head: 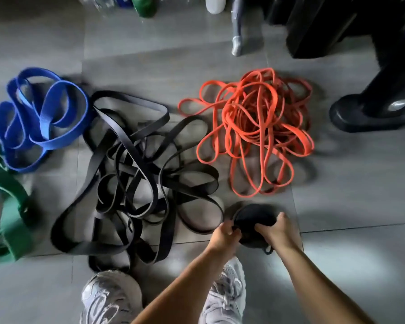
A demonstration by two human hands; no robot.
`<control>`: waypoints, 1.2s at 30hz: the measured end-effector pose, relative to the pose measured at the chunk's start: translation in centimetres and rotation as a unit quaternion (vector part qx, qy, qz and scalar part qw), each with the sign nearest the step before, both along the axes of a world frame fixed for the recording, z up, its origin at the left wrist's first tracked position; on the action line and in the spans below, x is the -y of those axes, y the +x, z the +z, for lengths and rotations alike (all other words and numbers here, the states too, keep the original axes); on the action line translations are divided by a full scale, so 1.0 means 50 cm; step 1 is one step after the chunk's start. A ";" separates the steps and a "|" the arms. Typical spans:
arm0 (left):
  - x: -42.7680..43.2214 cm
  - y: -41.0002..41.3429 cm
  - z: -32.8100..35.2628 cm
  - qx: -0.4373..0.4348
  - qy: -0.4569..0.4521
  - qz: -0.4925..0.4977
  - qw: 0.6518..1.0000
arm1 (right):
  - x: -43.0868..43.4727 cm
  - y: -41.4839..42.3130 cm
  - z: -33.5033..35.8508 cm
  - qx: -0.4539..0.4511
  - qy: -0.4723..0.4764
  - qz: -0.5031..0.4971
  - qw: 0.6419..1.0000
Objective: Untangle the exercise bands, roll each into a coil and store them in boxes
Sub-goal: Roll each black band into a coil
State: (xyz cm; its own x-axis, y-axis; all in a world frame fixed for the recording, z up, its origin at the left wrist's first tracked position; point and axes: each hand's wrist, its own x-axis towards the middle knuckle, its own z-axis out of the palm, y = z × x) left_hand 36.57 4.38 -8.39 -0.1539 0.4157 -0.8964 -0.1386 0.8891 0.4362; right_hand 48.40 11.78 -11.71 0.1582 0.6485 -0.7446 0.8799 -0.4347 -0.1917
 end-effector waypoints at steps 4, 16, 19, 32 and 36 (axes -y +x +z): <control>-0.017 -0.017 -0.038 -0.030 0.029 0.022 0.999 | 0.009 -0.003 -0.012 0.015 0.025 0.011 1.000; 0.023 -0.091 -0.055 -0.264 0.078 -0.041 0.961 | 0.006 -0.102 -0.017 -0.008 0.024 0.101 0.995; 0.045 -0.126 -0.053 -0.276 0.057 -0.043 0.959 | 0.023 -0.102 -0.023 -0.003 0.033 0.112 0.993; 0.056 -0.106 -0.033 -0.161 0.038 -0.099 0.981 | 0.023 0.003 -0.036 -0.071 0.106 0.006 0.992; 0.080 -0.132 -0.011 -0.252 0.053 -0.134 0.957 | 0.016 -0.008 -0.019 -0.044 0.161 0.009 0.986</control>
State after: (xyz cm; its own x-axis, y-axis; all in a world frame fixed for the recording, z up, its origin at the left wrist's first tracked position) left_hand 29.97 0.39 -8.95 -0.4299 0.5860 -0.6869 0.3402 0.8098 0.4780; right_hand 47.99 10.96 -12.67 0.0894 0.8555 -0.5101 0.8609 -0.3239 -0.3924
